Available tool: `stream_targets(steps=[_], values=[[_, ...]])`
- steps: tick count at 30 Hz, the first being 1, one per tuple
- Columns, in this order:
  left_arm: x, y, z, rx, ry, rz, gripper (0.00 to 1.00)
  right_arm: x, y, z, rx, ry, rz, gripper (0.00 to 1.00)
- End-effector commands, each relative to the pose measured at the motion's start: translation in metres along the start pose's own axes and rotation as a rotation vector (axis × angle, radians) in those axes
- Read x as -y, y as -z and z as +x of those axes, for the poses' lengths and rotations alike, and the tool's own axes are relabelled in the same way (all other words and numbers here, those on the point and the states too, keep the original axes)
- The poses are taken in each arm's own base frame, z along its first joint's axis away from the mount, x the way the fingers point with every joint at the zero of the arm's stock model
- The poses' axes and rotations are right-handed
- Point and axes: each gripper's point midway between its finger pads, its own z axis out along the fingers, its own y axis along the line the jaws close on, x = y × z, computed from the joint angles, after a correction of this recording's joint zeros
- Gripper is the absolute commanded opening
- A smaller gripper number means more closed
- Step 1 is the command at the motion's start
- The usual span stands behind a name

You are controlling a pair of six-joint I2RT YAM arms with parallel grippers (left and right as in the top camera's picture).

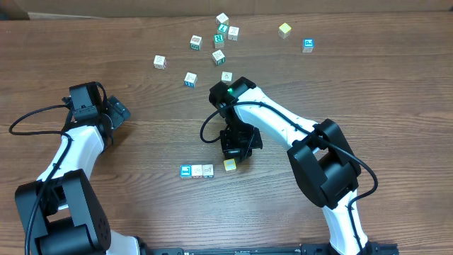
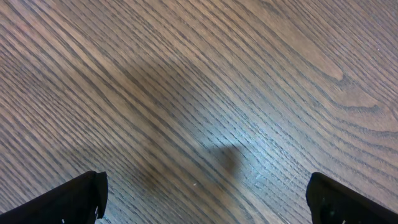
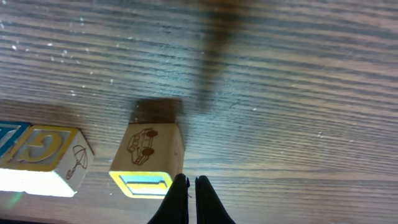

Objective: Form a horizontal line

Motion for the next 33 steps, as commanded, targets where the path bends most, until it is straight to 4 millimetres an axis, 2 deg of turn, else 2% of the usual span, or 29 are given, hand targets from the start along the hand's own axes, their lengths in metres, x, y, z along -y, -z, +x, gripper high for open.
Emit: stream_targets(steps=[1, 15, 23, 33], values=[[0.001, 0.003, -0.008, 0.022, -0.001, -0.003, 1.0, 0.006, 0.003, -0.002, 0.018, 0.0, 0.012, 0.04], [0.001, 0.003, -0.008, 0.022, -0.001, -0.003, 1.0, 0.016, 0.005, -0.004, 0.012, -0.022, 0.025, 0.04], [0.001, 0.003, -0.008, 0.022, -0.001, -0.003, 1.0, 0.007, -0.001, 0.001, 0.008, 0.0, 0.027, 0.04], [0.001, 0.003, -0.008, 0.022, -0.001, -0.003, 0.99, 0.006, -0.01, 0.004, -0.009, 0.005, 0.011, 0.04]])
